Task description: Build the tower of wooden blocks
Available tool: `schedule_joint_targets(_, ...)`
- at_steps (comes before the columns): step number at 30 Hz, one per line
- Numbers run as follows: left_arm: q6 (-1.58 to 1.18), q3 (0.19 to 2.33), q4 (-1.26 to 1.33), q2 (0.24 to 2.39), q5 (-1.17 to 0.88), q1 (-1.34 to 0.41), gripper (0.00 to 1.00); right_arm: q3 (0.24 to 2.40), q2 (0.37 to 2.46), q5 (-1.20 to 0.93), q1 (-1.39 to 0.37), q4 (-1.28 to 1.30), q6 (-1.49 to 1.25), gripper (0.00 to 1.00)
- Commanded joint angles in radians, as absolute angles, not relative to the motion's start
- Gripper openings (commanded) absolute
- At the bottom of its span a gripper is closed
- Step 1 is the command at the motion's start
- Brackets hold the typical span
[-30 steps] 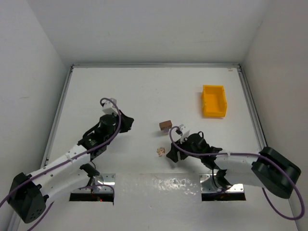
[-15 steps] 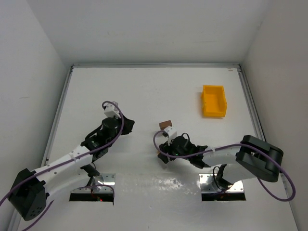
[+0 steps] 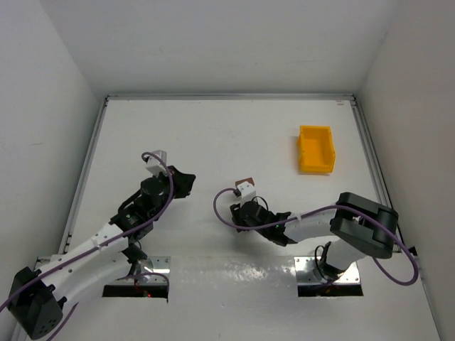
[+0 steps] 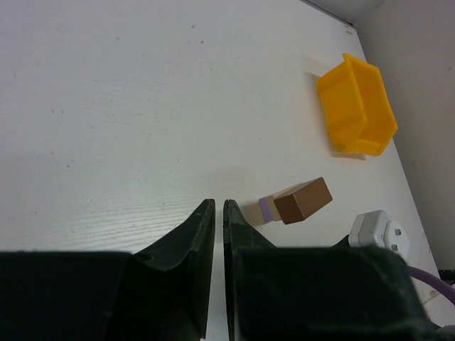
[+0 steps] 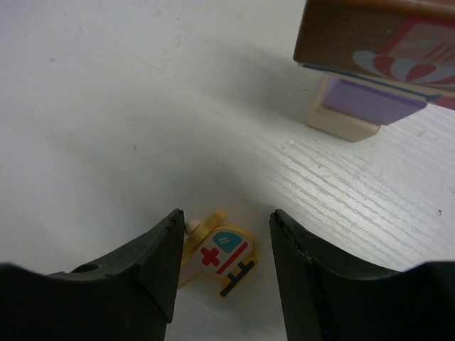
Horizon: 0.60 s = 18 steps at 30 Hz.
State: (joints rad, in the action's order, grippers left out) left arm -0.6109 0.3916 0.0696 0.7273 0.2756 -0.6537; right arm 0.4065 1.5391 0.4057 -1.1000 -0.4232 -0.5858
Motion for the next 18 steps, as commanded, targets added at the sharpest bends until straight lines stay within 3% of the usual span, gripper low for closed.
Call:
schedule_joint_targets(1, -0.604, 0.385, 0.072, 0.700, 0.267, -0.663, 0.09, 0.373, 1.533, 0.440, -1.123, -0.244, -0.626, 0.52)
schedule_joint_targets(4, -0.603, 0.385, 0.072, 0.683, 0.267, -0.663, 0.10, 0.353, 1.487, 0.449, -1.138, -0.216, -0.638, 0.59)
schedule_joint_targets(9, -0.606, 0.385, 0.080, 0.695, 0.261, -0.663, 0.11, 0.344, 1.476, 0.449, -1.163, -0.190, -0.655, 0.62)
schedule_joint_targets(16, -0.607, 0.377, 0.100, 0.709, 0.244, -0.663, 0.11, 0.376, 1.529, 0.479, -1.190, -0.166, -0.655, 0.55)
schedule_joint_targets(18, -0.607, 0.377, 0.098, 0.712, 0.239, -0.663, 0.12, 0.373, 1.531, 0.471, -1.192, -0.179, -0.652, 0.49)
